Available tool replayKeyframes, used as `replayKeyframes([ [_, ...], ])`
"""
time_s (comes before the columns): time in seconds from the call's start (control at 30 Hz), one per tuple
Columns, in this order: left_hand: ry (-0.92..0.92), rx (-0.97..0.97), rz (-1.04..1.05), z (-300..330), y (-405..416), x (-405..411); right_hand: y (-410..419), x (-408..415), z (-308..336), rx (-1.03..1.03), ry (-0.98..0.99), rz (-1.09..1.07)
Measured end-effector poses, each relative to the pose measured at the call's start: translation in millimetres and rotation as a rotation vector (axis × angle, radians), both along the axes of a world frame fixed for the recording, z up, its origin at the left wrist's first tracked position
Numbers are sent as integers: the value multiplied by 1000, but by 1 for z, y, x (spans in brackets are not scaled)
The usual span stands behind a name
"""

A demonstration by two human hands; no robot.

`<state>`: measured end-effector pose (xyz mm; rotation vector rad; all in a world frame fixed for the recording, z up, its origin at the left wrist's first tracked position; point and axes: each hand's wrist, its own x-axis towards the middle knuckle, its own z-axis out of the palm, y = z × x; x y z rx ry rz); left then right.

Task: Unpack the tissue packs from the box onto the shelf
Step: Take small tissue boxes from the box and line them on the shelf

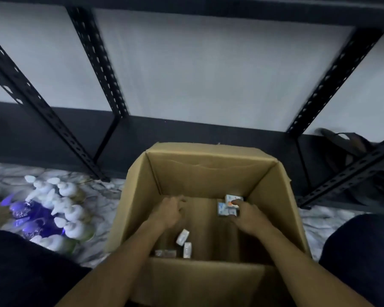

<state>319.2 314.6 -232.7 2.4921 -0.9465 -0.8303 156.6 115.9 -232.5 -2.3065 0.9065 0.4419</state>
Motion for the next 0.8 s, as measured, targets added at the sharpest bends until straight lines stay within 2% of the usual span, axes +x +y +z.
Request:
replayKeyframes([
  [0.1, 77, 107, -7, -30, 8, -10, 13, 0, -29, 33, 82, 46],
  [0.2, 130, 136, -2, -53, 13, -12, 27, 0, -61, 83, 162, 144],
  [0.43, 171, 307, -94, -99, 30, -34, 56, -1, -82, 74, 255, 254],
  [0.53, 225, 288, -106, -112, 30, -43, 67, -3, -94, 72, 289, 314],
  [0.7, 127, 281, -208, -126, 21, -55, 73, 2, -101, 45, 256, 298],
  [0.8, 48, 296, -245, -129, 17, -55, 67, 4, -99, -44, 203, 237],
])
